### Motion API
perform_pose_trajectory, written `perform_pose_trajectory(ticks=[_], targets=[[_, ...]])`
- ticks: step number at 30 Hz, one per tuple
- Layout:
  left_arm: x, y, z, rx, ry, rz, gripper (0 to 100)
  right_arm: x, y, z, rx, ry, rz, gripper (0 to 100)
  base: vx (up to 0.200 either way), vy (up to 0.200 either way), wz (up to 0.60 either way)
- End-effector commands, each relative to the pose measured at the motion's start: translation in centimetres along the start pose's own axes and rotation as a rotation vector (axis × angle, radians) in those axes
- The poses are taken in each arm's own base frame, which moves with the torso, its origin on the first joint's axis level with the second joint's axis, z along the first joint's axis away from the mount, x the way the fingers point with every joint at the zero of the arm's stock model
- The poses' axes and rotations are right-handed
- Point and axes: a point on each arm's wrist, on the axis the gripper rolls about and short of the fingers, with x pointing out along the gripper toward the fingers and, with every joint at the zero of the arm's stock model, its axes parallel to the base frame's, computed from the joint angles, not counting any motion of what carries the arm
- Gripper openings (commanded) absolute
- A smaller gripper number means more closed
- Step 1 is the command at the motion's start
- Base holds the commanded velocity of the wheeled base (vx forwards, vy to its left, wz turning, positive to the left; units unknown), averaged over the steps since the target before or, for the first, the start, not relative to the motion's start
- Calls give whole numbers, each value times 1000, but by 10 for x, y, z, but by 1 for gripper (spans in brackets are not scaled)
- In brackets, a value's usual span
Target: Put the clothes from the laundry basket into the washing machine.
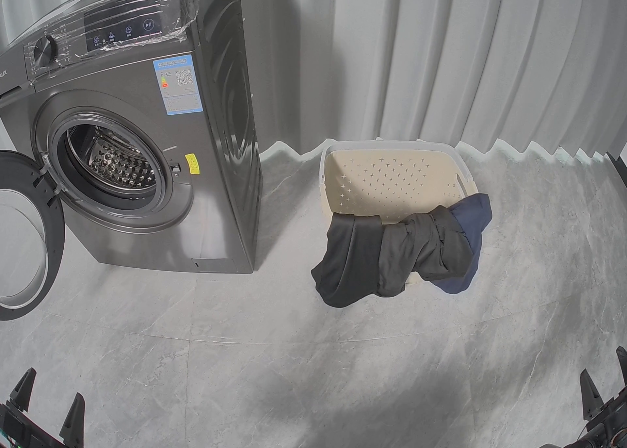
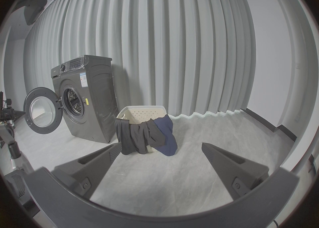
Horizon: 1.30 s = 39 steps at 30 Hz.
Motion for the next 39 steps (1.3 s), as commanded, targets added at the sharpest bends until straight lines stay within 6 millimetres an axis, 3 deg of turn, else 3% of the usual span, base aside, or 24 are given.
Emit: perform_pose_trajectory(ticks=[1, 4, 16, 25, 34, 39], targets=[[0, 0, -4, 0, -4, 1, 100, 0, 0, -5, 0, 1, 1, 100, 0, -200, 0], [0, 0, -4, 1, -4, 1, 100, 0, 0, -5, 0, 1, 1, 100, 0, -200, 0], [0, 0, -4, -3, -4, 1, 100, 0, 0, -5, 0, 1, 1, 100, 0, 0, 0], [0, 0, -4, -3, -4, 1, 100, 0, 0, -5, 0, 1, 1, 100, 200, 0, 0], [0, 0, -4, -5, -4, 1, 100, 0, 0, -5, 0, 1, 1, 100, 0, 0, 0], [0, 0, -4, -5, -4, 1, 100, 0, 0, -5, 0, 1, 1, 100, 0, -200, 0]])
